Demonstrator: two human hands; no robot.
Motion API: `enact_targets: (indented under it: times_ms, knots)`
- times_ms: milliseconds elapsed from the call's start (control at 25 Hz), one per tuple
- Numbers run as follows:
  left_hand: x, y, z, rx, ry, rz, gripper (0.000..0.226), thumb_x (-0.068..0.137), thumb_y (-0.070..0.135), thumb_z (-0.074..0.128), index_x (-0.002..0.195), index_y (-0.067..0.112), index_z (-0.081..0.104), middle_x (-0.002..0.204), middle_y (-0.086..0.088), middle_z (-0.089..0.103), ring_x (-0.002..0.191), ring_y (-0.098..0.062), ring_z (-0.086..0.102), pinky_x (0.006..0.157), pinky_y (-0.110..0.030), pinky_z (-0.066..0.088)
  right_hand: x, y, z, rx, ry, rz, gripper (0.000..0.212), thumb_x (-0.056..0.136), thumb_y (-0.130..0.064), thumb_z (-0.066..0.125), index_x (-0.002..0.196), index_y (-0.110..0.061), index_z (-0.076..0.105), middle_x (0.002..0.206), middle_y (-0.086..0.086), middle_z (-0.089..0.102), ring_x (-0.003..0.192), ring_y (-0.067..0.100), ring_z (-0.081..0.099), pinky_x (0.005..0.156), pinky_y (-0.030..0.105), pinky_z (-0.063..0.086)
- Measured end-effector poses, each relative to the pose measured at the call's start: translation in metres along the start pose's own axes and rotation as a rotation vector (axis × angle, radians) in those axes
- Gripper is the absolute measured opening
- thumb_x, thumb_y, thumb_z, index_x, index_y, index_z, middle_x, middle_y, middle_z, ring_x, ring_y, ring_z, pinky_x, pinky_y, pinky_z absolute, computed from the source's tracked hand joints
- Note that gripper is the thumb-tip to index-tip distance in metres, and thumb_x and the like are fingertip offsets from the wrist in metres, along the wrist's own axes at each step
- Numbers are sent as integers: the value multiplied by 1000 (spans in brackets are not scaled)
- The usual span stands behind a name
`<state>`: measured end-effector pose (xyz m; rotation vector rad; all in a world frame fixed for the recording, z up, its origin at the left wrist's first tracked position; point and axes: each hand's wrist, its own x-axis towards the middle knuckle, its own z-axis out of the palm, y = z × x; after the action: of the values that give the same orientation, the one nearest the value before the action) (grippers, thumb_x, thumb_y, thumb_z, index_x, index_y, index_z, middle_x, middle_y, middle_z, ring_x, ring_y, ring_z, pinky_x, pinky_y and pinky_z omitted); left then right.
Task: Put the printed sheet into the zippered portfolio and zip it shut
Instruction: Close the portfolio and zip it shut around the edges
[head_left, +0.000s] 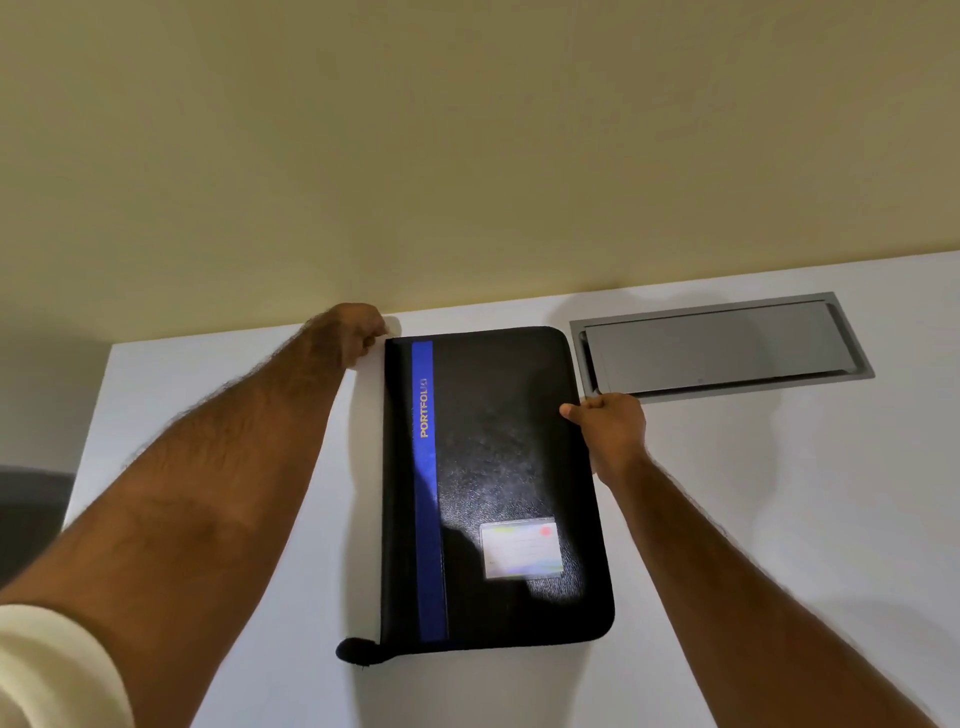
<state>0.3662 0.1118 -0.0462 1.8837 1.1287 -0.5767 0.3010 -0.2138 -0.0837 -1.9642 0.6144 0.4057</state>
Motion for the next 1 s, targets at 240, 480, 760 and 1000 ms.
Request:
enact_targets:
  times_ms: [240,480,760,1000]
  knots:
    - [-6,-20,4,-196,75,118,24,96,8,51,73,15,50,78,-4,51,61,-16,50,52,-23,36,2,-2,1,-5,-23,16,25,87,-23,76,72,-8,62,79,7,65,70,18,64,73,30,50]
    - [-46,-99,43,53,286,332,24,93,19,56,108,3,66,113,-19,69,108,-38,64,89,-38,50,-8,2,0,-24,1,-44,23,89,-21,73,77,-7,61,76,7,62,71,21,62,79,33,56]
    - [-148,-198,94,191,362,338,23,95,27,52,113,15,60,112,-10,56,106,-36,57,88,-46,49,-61,36,-12,-438,16,-80,36,85,-28,63,118,-13,59,115,12,62,110,36,58,93,43,51]
    - [-146,-199,106,-19,375,250,24,95,32,57,104,12,66,101,-12,68,92,-35,64,84,-44,53,-79,51,-9,-361,-72,-23,21,76,-17,60,96,-12,66,96,8,67,89,32,65,83,45,58]
